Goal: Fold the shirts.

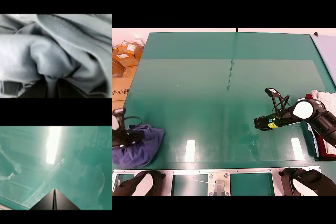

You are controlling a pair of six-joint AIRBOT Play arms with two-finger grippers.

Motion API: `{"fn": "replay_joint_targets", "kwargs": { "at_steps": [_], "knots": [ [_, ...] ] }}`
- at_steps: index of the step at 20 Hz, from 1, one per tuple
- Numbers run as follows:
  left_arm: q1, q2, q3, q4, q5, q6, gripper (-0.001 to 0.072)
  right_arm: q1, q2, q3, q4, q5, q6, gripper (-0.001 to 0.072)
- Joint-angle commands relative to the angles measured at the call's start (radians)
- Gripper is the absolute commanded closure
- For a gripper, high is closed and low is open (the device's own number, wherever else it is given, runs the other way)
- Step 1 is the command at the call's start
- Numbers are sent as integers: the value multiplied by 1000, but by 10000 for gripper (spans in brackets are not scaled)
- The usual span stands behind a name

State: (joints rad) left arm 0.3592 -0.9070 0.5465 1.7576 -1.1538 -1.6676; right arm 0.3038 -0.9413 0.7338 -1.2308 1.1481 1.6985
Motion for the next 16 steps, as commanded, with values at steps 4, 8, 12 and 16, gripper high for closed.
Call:
{"fn": "replay_joint_targets", "kwargs": {
  "at_steps": [4, 8, 12, 16],
  "knots": [
    [-222, 23, 444, -307, -264, 89, 686, 0, 1, -1, 0, 0, 0, 700],
    [-608, 28, 674, -412, -204, -43, 686, 0, 1, 0, 11, -17, 0, 699],
    [-914, -31, 684, -412, 33, -94, 686, -58, 1, 75, 11, 34, -32, 700],
    [-1053, -240, 685, -491, 185, -60, 664, -138, 1, 184, 11, 34, -34, 575]
  ]
}}
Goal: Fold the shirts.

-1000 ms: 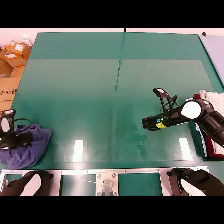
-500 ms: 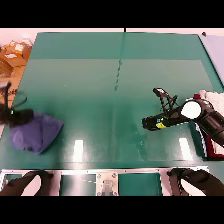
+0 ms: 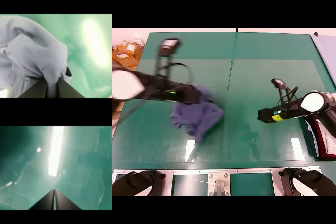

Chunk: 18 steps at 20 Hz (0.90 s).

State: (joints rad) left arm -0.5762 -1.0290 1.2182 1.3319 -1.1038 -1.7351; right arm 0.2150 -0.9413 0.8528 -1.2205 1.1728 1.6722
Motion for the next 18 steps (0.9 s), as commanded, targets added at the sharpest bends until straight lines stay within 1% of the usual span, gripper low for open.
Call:
{"fn": "replay_joint_targets", "kwargs": {
  "at_steps": [1, 2, 3, 4, 6, 8, 10, 12, 14, 15, 17, 18],
  "knots": [
    [-124, -168, 13, -98, 159, 8, 290, -66, 1, 84, 0, 10, -8, 366],
    [-119, -209, 15, -117, 166, 4, 5, -85, 1, 100, 0, 15, -9, 219],
    [-101, -229, 20, -114, 151, 14, -9, -106, 1, 113, 0, 37, -9, 199],
    [-67, -235, 29, -104, 116, 34, -9, -119, 1, 118, 0, 63, -9, 199],
    [53, -234, 65, -90, -6, 74, -8, -122, 2, 90, 2, 125, -9, 199],
    [190, -230, 78, -82, -142, 116, -8, -83, 10, -14, 37, 161, -8, 200],
    [300, -230, 78, -82, -238, 141, -8, -3, 15, -165, 109, 138, -8, 200],
    [375, -230, 78, -82, -259, 147, -8, 95, 15, -304, 192, 21, -7, 200],
    [411, -230, 78, -81, -241, 147, -8, 182, 8, -402, 307, -158, -8, 203],
    [412, -230, 78, -76, -227, 147, -8, 220, -11, -428, 358, -244, -8, 222],
    [412, -230, 78, -87, -209, 147, -8, 283, -79, -434, 417, -383, -8, 295],
    [412, -230, 78, -87, -209, 147, -8, 309, -123, -427, 439, -425, -8, 294]
  ]
}}
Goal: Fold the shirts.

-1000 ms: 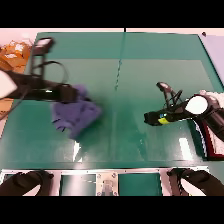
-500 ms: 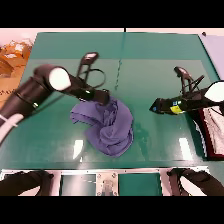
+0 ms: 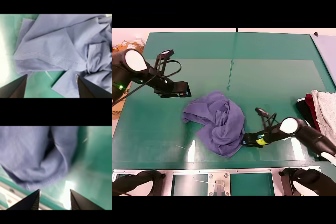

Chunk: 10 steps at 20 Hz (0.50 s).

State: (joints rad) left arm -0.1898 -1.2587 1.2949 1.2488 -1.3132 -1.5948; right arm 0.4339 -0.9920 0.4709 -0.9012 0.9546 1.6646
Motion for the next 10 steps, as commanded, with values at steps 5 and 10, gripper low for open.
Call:
{"fn": "replay_joint_targets", "kwargs": {
  "at_steps": [5, 10],
  "knots": [
    [26, 0, 1, 8, -7, 8, -8, 116, -225, -1, 90, -208, -89, 700],
    [26, -1, 1, 39, -12, 18, -8, -193, -95, 131, -455, 160, 24, 701]
  ]
}}
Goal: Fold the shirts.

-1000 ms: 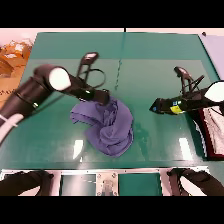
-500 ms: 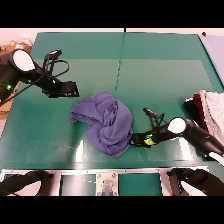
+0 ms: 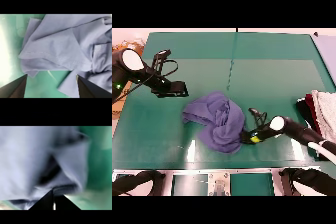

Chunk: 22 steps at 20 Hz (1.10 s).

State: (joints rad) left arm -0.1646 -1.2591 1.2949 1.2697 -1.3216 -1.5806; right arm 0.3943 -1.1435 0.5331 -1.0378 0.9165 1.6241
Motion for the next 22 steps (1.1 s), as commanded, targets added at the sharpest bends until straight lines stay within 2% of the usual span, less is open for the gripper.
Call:
{"fn": "replay_joint_targets", "kwargs": {
  "at_steps": [1, 2, 3, 5, 8, 12, 14, 16, 18, 19, 20, 21, 22],
  "knots": [
    [0, -6, 0, 18, 1, 3, -8, -252, 100, 109, -444, 240, 95, 700],
    [0, -8, -12, 18, 12, 3, -8, -347, 130, 143, -514, 250, 108, 700],
    [0, -8, -40, 16, 37, 2, -8, -446, 149, 172, -519, 243, 98, 700],
    [0, -8, -129, -22, 97, 3, -8, -562, 151, 183, -408, 222, 45, 701],
    [0, -8, -342, -179, 184, 50, -8, -563, 137, 160, -292, 183, -31, 700],
    [-15, -8, -570, -474, 372, 189, 13, -551, 122, 158, -278, 161, -33, 700],
    [-79, -8, -637, -642, 476, 273, 12, -551, 122, 158, -278, 149, -33, 700],
    [-173, -16, -666, -676, 566, 306, 12, -551, 122, 158, -278, 149, -33, 700],
    [-232, -63, -665, -674, 589, 307, 13, -551, 122, 158, -278, 150, -33, 701],
    [-235, -74, -665, -671, 598, 307, 41, -551, 122, 158, -278, 150, -38, 701],
    [-234, -75, -660, -669, 607, 307, 251, -551, 122, 158, -278, 151, -47, 701],
    [-234, -74, -644, -657, 602, 308, 499, -551, 122, 158, -278, 151, -52, 701],
    [-234, -71, -619, -615, 588, 307, 675, -552, 122, 158, -279, 152, -53, 701]
  ]
}}
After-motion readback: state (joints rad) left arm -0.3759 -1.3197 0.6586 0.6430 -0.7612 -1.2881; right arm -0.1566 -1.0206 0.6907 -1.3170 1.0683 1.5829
